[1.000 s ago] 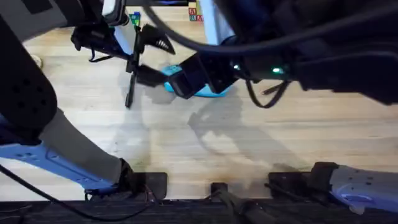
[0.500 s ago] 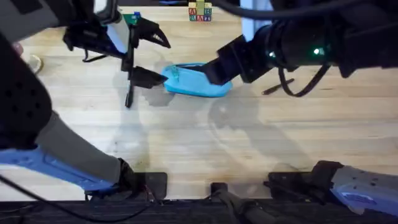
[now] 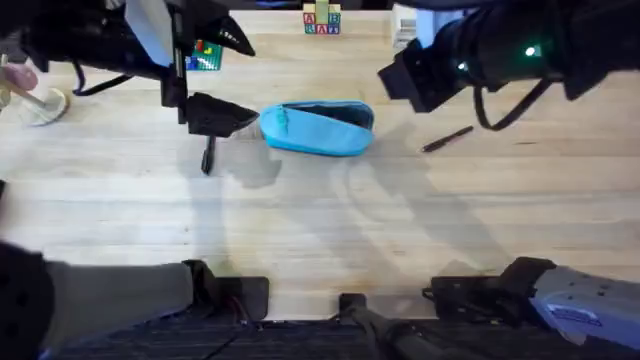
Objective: Unzip the bag, pick up the pens from the table one at a time and place them inside, then zip the bag closed.
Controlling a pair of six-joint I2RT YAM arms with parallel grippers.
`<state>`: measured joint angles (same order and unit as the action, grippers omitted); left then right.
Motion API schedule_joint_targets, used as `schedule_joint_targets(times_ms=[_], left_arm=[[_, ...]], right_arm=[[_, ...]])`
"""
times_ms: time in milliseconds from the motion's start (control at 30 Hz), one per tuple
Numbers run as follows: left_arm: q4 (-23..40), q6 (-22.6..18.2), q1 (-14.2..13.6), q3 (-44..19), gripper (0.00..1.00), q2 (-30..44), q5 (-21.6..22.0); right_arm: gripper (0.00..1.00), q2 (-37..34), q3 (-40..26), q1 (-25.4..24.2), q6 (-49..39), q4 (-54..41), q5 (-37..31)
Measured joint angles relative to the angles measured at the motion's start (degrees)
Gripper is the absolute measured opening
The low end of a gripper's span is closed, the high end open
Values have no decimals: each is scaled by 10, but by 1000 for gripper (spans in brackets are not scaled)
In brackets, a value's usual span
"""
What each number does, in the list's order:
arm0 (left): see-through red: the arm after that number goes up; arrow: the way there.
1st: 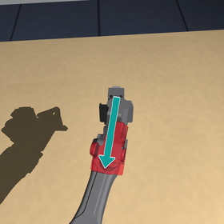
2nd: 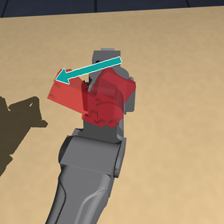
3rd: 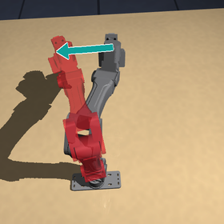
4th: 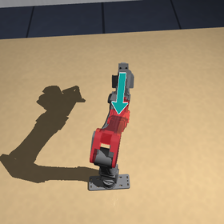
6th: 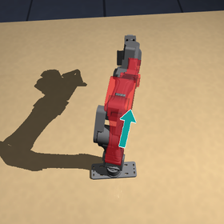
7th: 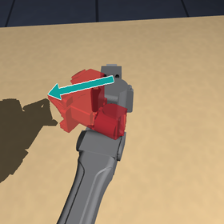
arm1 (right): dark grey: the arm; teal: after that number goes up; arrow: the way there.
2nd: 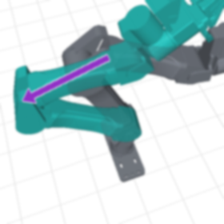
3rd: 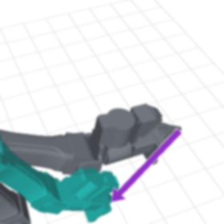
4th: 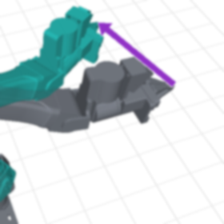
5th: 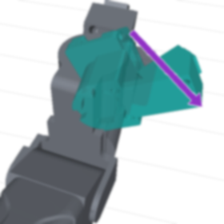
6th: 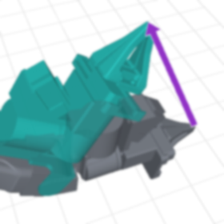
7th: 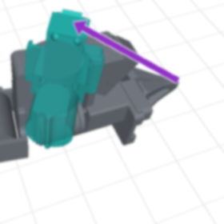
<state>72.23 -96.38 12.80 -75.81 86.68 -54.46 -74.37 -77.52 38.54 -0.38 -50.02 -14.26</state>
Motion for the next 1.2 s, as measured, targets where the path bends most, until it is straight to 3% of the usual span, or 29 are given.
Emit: schedule_joint_targets(times_ms=[167, 400, 600, 1000, 1200], left_arm=[[0, 81, 0, 0, 993, -51, 49], [0, 218, 0, 0, 993, -135, 122], [0, 333, 0, 0, 994, -191, 155], [4, 551, 0, 0, 993, -272, 221], [12, 592, 0, 0, 993, -279, 241]], right_arm=[[30, 0, 0, -52, -44, -12, 33], [30, 0, 0, -150, -139, -40, 180], [31, -8, 0, -226, -254, -41, 295], [30, -118, 0, -246, -432, -44, 415], [30, -181, 0, -246, -490, -44, 463]])
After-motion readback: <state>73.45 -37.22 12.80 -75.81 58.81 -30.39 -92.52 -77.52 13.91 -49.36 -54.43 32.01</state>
